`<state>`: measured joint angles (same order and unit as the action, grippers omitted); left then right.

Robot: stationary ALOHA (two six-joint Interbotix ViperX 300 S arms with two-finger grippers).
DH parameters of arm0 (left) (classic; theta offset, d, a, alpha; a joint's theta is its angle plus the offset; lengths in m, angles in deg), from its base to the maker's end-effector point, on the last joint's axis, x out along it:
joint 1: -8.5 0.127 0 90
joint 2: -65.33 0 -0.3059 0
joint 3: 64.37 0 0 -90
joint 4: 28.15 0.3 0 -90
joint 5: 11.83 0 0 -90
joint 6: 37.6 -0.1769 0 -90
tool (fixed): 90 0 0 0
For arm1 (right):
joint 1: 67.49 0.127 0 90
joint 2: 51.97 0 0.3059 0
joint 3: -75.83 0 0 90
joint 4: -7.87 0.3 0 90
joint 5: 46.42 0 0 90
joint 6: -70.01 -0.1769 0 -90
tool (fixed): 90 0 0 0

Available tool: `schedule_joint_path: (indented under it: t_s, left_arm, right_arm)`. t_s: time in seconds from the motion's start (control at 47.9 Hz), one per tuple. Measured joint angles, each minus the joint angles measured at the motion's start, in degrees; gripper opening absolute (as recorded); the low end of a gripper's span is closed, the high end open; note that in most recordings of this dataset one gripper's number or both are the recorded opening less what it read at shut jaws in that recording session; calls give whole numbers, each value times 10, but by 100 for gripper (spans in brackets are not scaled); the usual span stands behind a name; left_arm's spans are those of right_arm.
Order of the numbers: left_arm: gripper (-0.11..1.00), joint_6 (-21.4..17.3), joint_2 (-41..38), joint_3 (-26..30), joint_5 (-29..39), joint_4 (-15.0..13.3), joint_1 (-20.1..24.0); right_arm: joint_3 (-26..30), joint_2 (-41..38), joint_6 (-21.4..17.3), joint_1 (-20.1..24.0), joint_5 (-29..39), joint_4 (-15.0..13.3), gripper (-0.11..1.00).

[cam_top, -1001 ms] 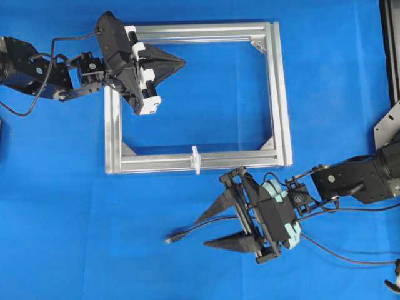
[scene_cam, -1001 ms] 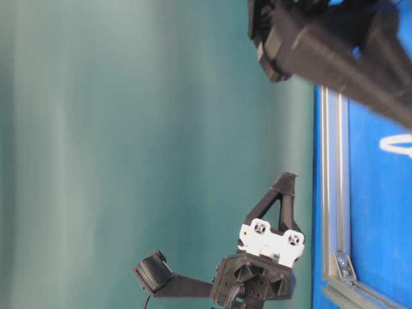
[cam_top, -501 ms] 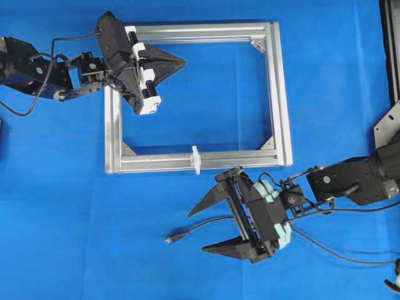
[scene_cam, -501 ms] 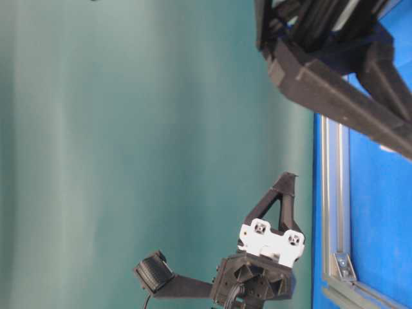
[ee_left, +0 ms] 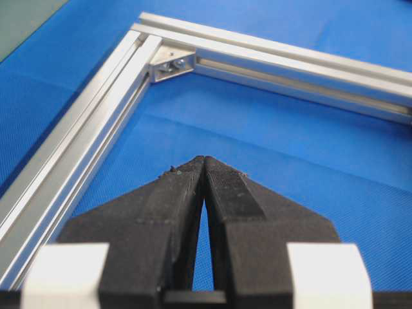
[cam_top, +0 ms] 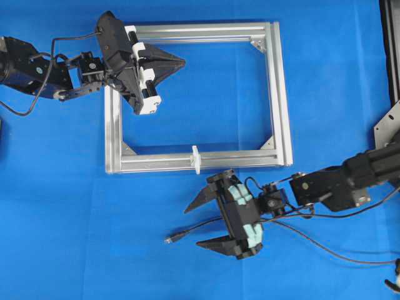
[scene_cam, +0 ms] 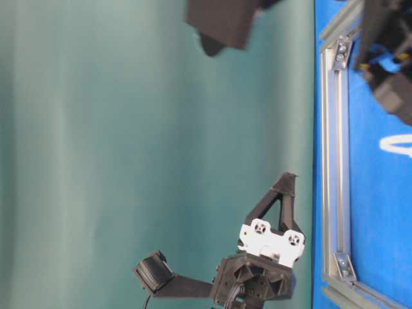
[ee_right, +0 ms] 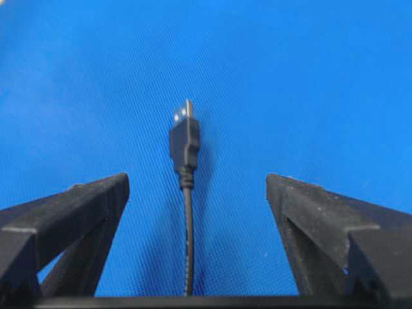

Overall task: Insert the wire through the string loop located in the center.
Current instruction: 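Lower the right gripper and close it on the cable behind the plug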

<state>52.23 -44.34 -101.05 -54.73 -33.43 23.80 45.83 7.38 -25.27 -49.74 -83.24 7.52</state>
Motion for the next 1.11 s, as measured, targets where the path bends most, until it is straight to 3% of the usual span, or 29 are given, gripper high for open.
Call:
schedule_joint_path:
  t_s: [0.48,0.563,0.709,0.814,0.876,1.106]
  left_arm:
    - [0,0,0,0,0,0,-1]
    - [0,0,0,0,0,0,0]
    - [0,0,0,0,0,0,0]
    - [0,0,0,0,0,0,0]
    - [0,0,0,0,0,0,0]
    - [0,0,0,0,2,0,0]
  right_arm:
    - [4,-12,0,-2,5,6,83]
    - [4,-12,0,-2,8,7,70]
    - [3,-12,2,-2,12,7,27]
    - [3,-12,2,-3,12,7,5]
    - [3,-12,3,-4,13,7,-2]
    - [3,-12,2,-5,13,7,-2]
